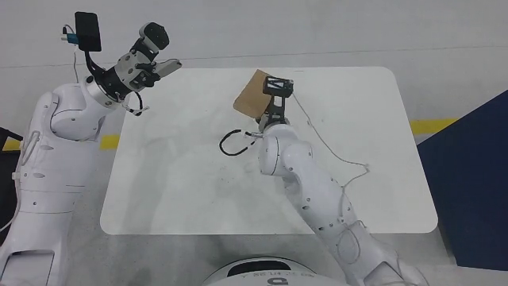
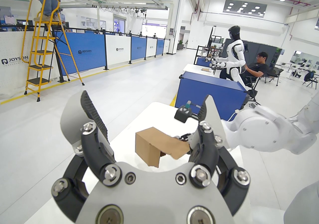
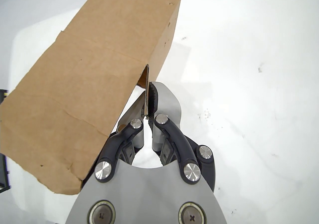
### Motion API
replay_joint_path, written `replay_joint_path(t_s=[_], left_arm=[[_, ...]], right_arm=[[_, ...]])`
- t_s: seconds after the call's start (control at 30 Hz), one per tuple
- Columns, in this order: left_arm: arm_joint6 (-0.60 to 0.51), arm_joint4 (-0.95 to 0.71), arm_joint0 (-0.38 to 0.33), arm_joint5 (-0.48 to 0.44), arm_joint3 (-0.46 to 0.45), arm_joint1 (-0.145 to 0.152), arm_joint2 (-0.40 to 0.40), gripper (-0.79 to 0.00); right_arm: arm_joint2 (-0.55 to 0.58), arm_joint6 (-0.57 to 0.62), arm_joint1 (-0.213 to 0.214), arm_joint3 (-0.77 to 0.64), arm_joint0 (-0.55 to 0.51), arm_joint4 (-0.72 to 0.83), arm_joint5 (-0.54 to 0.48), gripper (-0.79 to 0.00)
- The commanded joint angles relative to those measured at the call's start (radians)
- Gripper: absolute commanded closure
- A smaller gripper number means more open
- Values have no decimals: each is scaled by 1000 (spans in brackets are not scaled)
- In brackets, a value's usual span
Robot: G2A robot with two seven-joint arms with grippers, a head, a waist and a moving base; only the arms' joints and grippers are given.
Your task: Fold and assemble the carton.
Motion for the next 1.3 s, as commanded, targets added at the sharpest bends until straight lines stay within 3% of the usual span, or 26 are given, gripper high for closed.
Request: replay_joint_path(t_s=[0.0,0.17,0.27,0.43,0.63,0.87,1.27], left_arm=[[0,0,0,0,0,0,0,-785],[0,0,0,0,0,0,0,-785],[0,0,0,0,0,0,0,-785],[0,0,0,0,0,0,0,-785],[0,0,0,0,0,0,0,-785],[0,0,0,0,0,0,0,-785],[0,0,0,0,0,0,0,-785]], right_arm=[[-1,-13,0,82,3,4,2,0],[19,6,-1,53,-12,77,-28,0],[82,161,7,28,-17,122,-77,0],[236,419,13,12,-45,198,-335,0],[362,556,-18,-69,-100,244,-471,0],[359,564,-56,-131,-155,200,-480,0],[359,564,-56,-131,-155,200,-480,0]])
